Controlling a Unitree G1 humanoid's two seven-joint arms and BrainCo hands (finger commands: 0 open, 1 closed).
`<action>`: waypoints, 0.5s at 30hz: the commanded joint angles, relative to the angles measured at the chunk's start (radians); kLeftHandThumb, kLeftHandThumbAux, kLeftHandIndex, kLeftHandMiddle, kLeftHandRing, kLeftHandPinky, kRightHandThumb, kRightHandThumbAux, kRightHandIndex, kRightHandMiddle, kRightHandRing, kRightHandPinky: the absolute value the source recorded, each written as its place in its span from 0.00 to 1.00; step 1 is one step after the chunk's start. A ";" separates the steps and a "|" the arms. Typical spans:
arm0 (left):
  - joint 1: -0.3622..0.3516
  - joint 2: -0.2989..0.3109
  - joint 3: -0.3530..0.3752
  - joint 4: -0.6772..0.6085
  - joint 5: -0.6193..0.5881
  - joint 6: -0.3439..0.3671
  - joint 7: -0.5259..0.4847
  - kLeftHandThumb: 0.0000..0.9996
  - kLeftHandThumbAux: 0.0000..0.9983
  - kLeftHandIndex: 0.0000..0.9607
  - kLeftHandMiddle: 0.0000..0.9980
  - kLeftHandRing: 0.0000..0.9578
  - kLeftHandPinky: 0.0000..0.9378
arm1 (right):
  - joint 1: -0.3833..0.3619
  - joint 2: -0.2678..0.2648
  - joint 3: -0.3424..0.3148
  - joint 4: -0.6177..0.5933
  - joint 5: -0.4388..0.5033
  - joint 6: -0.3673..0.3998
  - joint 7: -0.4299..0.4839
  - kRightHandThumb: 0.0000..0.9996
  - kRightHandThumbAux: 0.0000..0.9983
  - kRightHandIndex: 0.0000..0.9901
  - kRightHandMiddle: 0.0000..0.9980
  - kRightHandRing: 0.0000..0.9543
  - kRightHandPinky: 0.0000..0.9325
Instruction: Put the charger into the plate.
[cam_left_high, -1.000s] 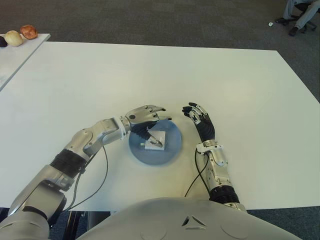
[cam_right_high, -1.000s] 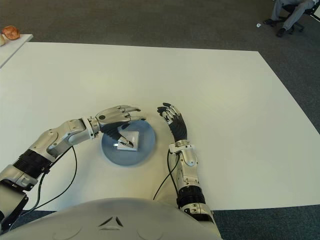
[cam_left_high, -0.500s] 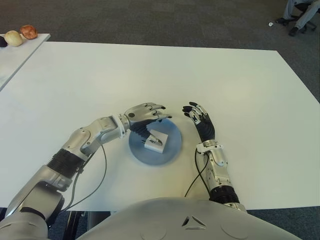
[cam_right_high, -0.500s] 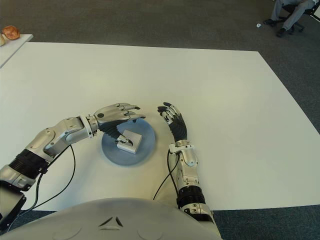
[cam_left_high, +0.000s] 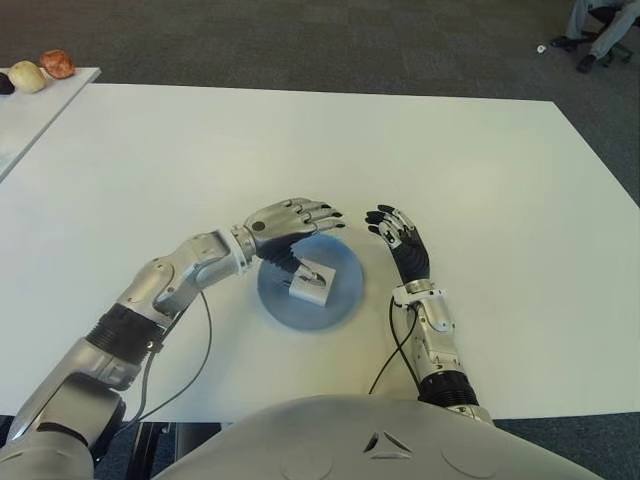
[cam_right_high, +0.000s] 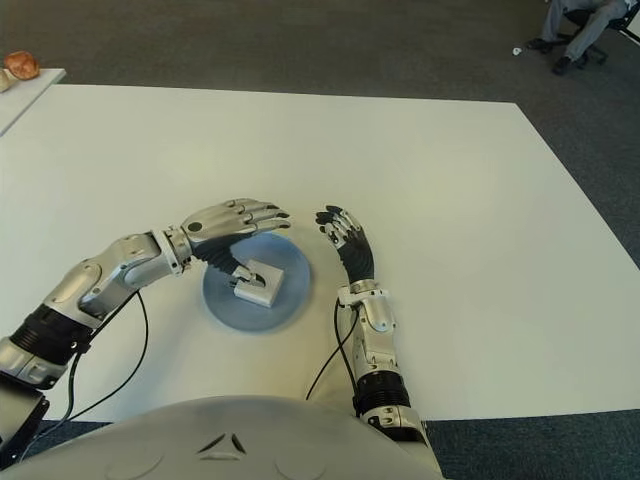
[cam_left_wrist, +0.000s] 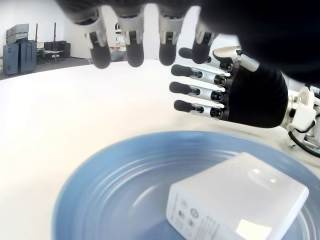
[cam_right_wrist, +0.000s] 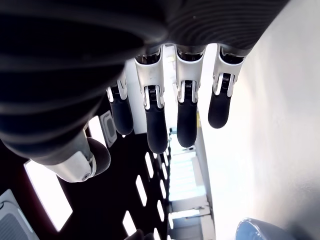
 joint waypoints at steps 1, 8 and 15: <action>0.020 -0.001 0.043 -0.039 -0.051 0.043 -0.036 0.16 0.28 0.00 0.00 0.00 0.00 | 0.037 0.013 0.000 0.062 0.002 0.041 -0.006 0.00 0.58 0.23 0.34 0.30 0.28; 0.022 0.032 0.174 -0.005 -0.203 0.078 -0.039 0.15 0.34 0.00 0.00 0.00 0.00 | 0.031 0.012 -0.002 0.076 0.006 0.032 -0.001 0.00 0.57 0.22 0.35 0.31 0.27; 0.141 -0.069 0.363 -0.041 -0.450 0.200 0.001 0.13 0.44 0.01 0.03 0.01 0.02 | 0.025 0.008 -0.007 0.095 0.012 0.023 0.008 0.00 0.57 0.22 0.35 0.31 0.28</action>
